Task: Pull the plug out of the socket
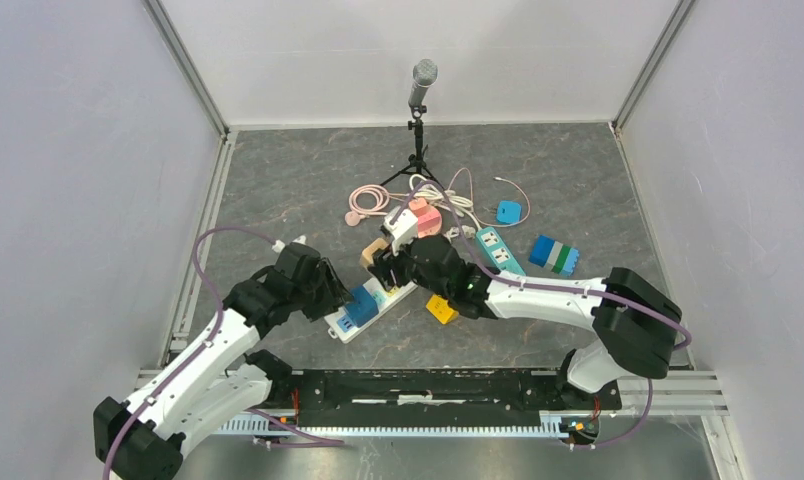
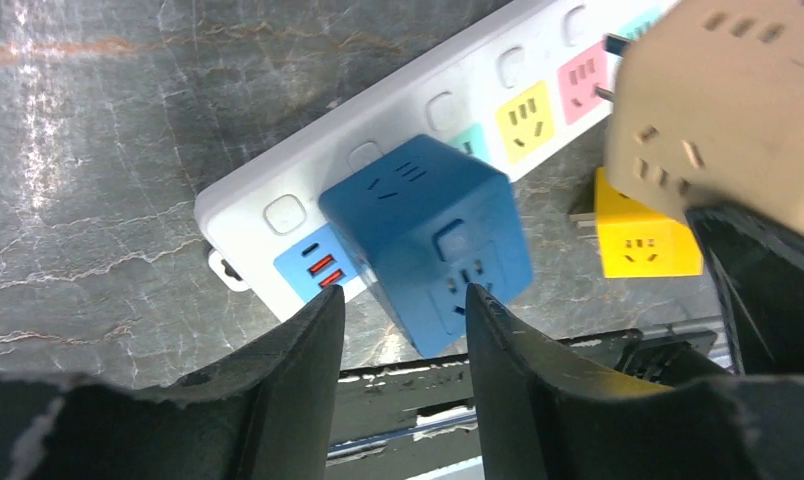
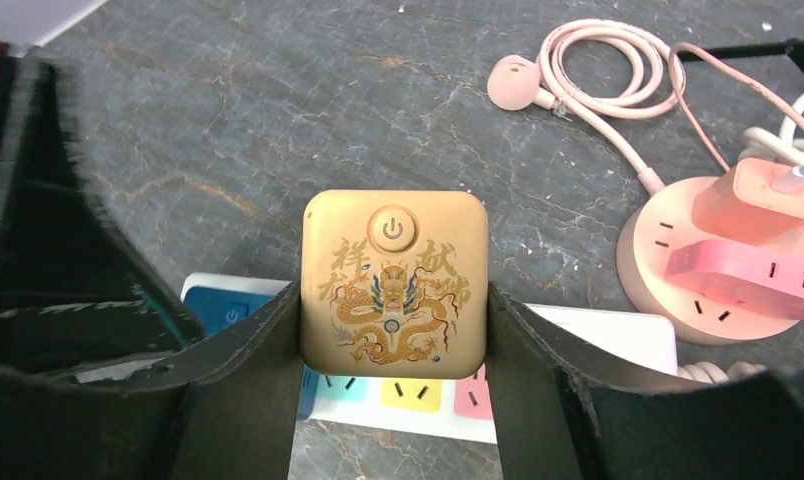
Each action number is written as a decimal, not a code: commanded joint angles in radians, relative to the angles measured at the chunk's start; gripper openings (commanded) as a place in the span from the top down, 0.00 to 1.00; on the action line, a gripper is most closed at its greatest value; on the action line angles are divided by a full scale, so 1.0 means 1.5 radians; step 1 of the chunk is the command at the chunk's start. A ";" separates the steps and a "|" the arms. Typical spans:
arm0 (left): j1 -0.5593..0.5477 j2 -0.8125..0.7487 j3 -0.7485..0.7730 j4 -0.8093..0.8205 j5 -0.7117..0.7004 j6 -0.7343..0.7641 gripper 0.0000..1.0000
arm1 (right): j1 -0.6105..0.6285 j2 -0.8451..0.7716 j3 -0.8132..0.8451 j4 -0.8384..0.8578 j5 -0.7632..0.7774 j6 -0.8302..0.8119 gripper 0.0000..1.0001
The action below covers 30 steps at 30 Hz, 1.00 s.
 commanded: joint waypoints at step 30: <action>0.004 -0.058 0.088 -0.044 -0.087 0.050 0.31 | -0.145 0.254 0.239 -0.064 -0.223 0.102 0.13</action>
